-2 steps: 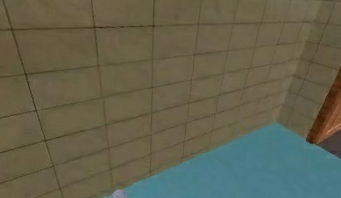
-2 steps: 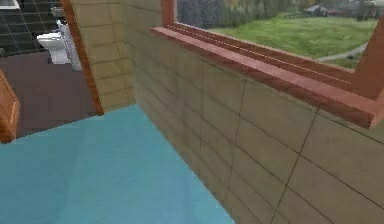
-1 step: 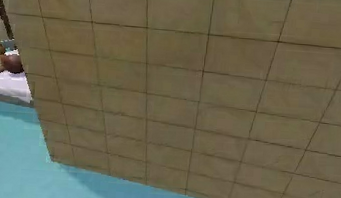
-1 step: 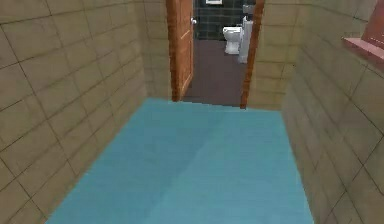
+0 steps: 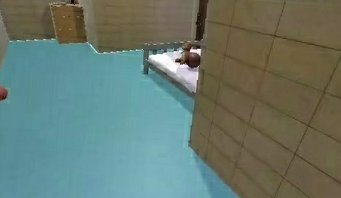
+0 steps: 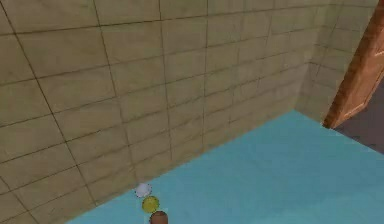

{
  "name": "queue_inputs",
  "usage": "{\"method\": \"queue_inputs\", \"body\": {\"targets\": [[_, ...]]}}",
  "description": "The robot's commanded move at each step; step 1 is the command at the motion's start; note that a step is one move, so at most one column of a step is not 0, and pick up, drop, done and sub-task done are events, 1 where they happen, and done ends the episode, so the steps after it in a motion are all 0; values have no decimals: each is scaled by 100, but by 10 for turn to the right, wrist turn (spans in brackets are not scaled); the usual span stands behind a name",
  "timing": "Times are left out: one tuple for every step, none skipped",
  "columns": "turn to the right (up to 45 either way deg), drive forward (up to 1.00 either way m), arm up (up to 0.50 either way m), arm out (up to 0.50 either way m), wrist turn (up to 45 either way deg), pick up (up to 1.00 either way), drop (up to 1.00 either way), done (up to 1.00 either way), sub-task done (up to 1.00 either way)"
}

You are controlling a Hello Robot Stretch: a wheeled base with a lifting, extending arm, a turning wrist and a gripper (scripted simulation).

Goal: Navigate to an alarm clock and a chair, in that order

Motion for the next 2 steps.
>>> {"method": "queue_inputs", "body": {"targets": [[-450,0,0,0,0,0,0,0,0],[0,20,0,0,0,0,0,0,0]]}}
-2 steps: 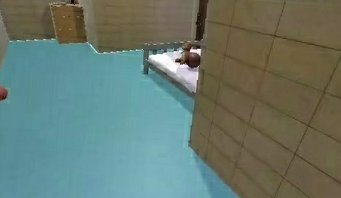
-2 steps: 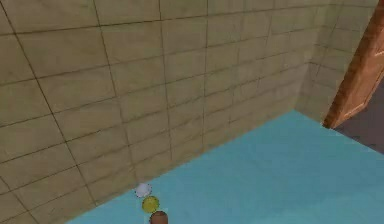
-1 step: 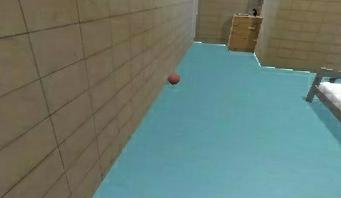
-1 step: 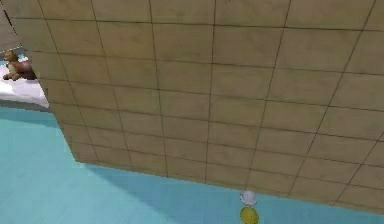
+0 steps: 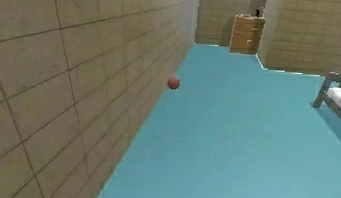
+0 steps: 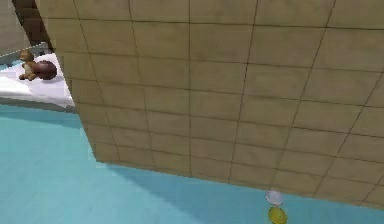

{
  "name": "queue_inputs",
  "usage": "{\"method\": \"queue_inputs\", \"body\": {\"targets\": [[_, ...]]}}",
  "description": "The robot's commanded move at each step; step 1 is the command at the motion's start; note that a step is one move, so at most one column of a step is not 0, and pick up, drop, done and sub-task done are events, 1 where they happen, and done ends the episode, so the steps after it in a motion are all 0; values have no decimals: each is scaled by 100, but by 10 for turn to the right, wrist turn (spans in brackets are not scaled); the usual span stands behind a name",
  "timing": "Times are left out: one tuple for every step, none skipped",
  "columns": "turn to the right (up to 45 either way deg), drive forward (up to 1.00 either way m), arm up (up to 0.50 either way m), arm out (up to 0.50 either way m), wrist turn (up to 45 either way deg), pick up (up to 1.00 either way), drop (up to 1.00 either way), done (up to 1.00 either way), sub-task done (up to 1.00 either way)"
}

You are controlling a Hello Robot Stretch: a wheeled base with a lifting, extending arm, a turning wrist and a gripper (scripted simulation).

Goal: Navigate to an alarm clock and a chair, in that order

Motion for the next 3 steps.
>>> {"method": "queue_inputs", "body": {"targets": [[240,0,0,0,0,0,0,0,0],[0,100,0,0,0,0,0,0,0],[0,100,0,0,0,0,0,0,0]]}}
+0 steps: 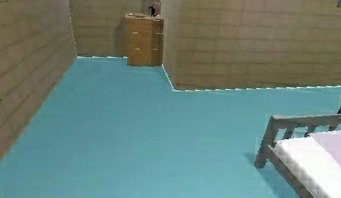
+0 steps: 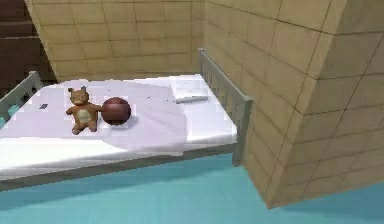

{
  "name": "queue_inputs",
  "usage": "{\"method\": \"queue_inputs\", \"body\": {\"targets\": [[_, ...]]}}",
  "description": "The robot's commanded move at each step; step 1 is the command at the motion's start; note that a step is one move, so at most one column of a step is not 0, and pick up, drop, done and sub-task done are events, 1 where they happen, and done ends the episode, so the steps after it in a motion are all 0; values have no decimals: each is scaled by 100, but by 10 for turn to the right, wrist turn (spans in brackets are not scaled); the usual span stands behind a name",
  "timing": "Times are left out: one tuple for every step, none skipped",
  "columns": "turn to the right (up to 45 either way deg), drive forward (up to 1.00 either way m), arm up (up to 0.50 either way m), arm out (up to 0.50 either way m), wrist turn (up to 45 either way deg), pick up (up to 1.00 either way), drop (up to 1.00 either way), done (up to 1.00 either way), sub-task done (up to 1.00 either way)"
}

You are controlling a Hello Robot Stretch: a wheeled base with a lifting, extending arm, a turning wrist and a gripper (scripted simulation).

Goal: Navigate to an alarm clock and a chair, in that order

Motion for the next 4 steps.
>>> {"method": "queue_inputs", "body": {"targets": [[0,100,0,0,0,0,0,0,0],[0,60,0,0,0,0,0,0,0],[450,0,0,0,0,0,0,0,0],[0,60,0,0,0,0,0,0,0]]}}
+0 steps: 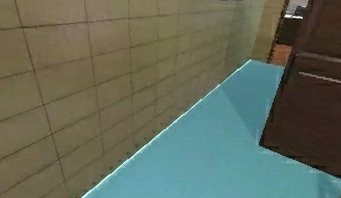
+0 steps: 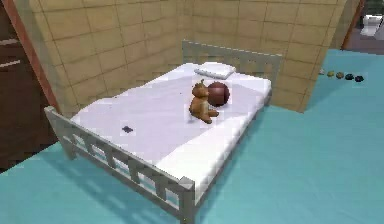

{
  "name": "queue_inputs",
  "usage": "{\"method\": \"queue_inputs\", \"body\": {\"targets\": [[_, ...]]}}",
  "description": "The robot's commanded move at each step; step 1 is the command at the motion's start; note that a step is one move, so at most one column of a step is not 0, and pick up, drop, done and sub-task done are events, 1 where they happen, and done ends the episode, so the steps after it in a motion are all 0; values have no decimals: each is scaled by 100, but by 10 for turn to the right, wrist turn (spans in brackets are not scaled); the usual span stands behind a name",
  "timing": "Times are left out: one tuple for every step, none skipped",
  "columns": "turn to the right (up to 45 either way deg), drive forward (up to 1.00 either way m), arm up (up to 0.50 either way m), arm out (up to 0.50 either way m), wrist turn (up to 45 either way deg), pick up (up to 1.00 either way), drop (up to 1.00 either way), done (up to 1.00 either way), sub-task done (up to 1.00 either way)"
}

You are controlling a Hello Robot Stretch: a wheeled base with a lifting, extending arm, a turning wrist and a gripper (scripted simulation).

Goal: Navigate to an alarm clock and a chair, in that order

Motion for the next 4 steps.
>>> {"method": "queue_inputs", "body": {"targets": [[180,0,0,0,0,0,0,0,0],[0,100,0,0,0,0,0,0,0],[30,0,0,0,0,0,0,0,0],[0,45,0,0,0,0,0,0,0]]}}
